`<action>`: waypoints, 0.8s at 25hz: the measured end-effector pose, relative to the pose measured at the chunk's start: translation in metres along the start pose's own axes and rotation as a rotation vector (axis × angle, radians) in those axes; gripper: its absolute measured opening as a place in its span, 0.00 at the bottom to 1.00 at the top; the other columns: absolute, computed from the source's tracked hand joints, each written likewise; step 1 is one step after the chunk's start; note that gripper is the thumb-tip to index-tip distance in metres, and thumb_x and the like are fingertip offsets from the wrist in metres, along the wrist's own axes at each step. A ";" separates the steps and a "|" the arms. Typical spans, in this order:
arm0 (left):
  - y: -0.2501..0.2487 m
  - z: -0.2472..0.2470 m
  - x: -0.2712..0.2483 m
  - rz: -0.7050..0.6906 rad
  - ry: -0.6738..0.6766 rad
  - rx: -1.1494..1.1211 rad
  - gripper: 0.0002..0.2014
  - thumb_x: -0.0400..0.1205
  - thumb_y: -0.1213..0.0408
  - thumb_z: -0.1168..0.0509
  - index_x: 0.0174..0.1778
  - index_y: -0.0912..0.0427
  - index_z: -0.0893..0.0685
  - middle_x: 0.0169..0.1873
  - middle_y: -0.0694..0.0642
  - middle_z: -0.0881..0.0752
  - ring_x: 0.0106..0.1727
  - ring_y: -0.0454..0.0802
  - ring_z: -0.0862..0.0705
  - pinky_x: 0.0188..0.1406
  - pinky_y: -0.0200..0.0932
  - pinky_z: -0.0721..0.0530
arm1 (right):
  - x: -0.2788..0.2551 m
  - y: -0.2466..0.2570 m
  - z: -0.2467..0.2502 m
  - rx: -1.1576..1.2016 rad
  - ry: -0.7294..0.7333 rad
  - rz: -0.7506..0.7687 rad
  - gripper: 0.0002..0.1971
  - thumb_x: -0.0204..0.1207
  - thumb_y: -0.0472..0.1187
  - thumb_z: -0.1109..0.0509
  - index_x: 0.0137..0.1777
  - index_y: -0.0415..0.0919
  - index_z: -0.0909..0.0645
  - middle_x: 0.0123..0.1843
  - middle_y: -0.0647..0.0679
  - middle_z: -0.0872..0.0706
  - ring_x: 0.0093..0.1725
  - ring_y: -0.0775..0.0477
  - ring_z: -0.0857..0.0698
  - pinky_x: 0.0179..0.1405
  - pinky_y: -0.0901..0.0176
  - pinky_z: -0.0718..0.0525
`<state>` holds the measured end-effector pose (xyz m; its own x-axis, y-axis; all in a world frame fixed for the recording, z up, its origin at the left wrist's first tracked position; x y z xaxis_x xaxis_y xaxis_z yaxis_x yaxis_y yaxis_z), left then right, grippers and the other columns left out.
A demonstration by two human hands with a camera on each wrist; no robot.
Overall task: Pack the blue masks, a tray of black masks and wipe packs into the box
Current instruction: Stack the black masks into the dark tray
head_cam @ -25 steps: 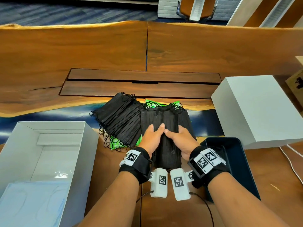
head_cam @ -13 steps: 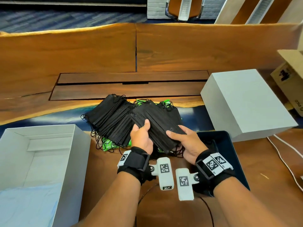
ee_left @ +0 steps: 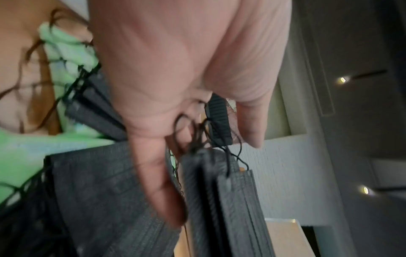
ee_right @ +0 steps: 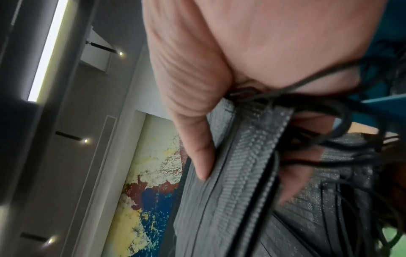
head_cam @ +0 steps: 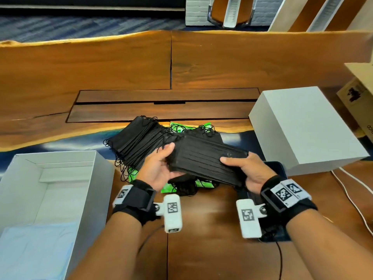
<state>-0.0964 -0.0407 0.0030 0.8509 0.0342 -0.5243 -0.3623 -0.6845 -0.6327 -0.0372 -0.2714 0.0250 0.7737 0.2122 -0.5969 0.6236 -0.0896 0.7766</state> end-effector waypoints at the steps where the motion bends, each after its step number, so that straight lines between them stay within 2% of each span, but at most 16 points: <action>1: -0.004 0.004 -0.002 0.030 0.002 0.077 0.22 0.81 0.59 0.33 0.69 0.66 0.20 0.63 0.67 0.15 0.66 0.65 0.16 0.59 0.66 0.15 | -0.002 0.004 0.001 -0.047 0.029 -0.017 0.21 0.67 0.26 0.22 0.62 0.30 0.17 0.54 0.33 0.10 0.46 0.40 0.09 0.39 0.52 0.09; 3: 0.002 -0.004 0.000 0.073 -0.021 0.203 0.22 0.81 0.61 0.31 0.68 0.70 0.19 0.60 0.68 0.13 0.61 0.66 0.13 0.53 0.61 0.12 | -0.002 0.001 -0.007 -0.116 0.062 -0.040 0.22 0.66 0.26 0.21 0.61 0.32 0.17 0.54 0.35 0.09 0.48 0.40 0.09 0.42 0.52 0.10; 5: 0.009 -0.015 0.002 0.090 -0.068 0.297 0.23 0.77 0.62 0.25 0.64 0.71 0.17 0.56 0.70 0.11 0.56 0.67 0.11 0.47 0.61 0.10 | 0.001 -0.004 -0.017 -0.144 0.059 -0.042 0.22 0.66 0.28 0.20 0.61 0.34 0.16 0.54 0.37 0.09 0.51 0.39 0.09 0.47 0.50 0.10; 8: 0.012 -0.016 0.011 0.043 -0.106 0.332 0.22 0.76 0.65 0.24 0.64 0.69 0.17 0.57 0.67 0.11 0.54 0.62 0.10 0.48 0.57 0.10 | 0.005 -0.004 -0.009 -0.121 0.010 -0.026 0.21 0.67 0.30 0.20 0.61 0.34 0.17 0.55 0.36 0.09 0.52 0.39 0.10 0.51 0.48 0.11; 11: 0.020 -0.024 0.012 0.080 -0.100 0.450 0.18 0.76 0.65 0.23 0.60 0.64 0.16 0.52 0.63 0.09 0.47 0.62 0.08 0.35 0.57 0.11 | 0.005 -0.007 -0.001 -0.152 -0.037 -0.001 0.18 0.69 0.31 0.21 0.58 0.36 0.17 0.54 0.38 0.09 0.50 0.41 0.10 0.50 0.50 0.12; 13: 0.025 -0.032 0.013 0.113 -0.072 0.452 0.15 0.77 0.65 0.24 0.58 0.61 0.17 0.51 0.60 0.09 0.46 0.61 0.08 0.30 0.54 0.11 | 0.004 -0.007 0.008 -0.122 -0.107 0.029 0.15 0.69 0.30 0.21 0.55 0.38 0.17 0.55 0.37 0.10 0.50 0.41 0.11 0.52 0.48 0.12; 14: 0.026 -0.035 0.013 0.129 -0.043 0.412 0.12 0.78 0.66 0.26 0.56 0.60 0.17 0.52 0.60 0.09 0.48 0.60 0.09 0.31 0.54 0.11 | 0.002 -0.006 0.017 -0.074 -0.160 0.041 0.15 0.70 0.30 0.21 0.55 0.38 0.17 0.54 0.37 0.10 0.49 0.40 0.11 0.51 0.46 0.12; 16: 0.029 -0.043 0.014 0.172 0.003 0.317 0.10 0.80 0.68 0.29 0.57 0.59 0.17 0.56 0.62 0.10 0.56 0.61 0.11 0.43 0.59 0.10 | -0.005 -0.006 0.034 0.048 -0.244 0.029 0.16 0.70 0.30 0.22 0.56 0.38 0.18 0.53 0.36 0.10 0.48 0.38 0.11 0.48 0.44 0.11; 18: 0.038 -0.056 0.018 0.191 0.004 0.265 0.16 0.80 0.72 0.30 0.64 0.65 0.19 0.59 0.66 0.12 0.60 0.65 0.13 0.52 0.68 0.13 | -0.015 -0.012 0.042 0.088 -0.226 -0.004 0.19 0.68 0.28 0.21 0.60 0.34 0.17 0.53 0.35 0.10 0.49 0.36 0.10 0.48 0.41 0.11; 20: 0.043 -0.071 0.024 0.187 -0.002 0.287 0.23 0.77 0.77 0.29 0.69 0.70 0.23 0.59 0.69 0.12 0.58 0.68 0.12 0.50 0.74 0.14 | -0.025 -0.014 0.049 0.001 -0.167 -0.031 0.19 0.67 0.27 0.21 0.59 0.32 0.15 0.51 0.34 0.09 0.45 0.37 0.10 0.45 0.44 0.09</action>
<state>-0.0646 -0.1210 0.0040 0.7590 -0.0703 -0.6472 -0.6042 -0.4463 -0.6601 -0.0597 -0.3235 0.0196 0.7616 0.0507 -0.6461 0.6478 -0.0868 0.7568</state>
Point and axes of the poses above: each hand's wrist, its own x-axis towards the middle knuckle, its own z-axis out of the back of the hand, y = z × x, the point moved 2 cm from there along x, towards the middle knuckle
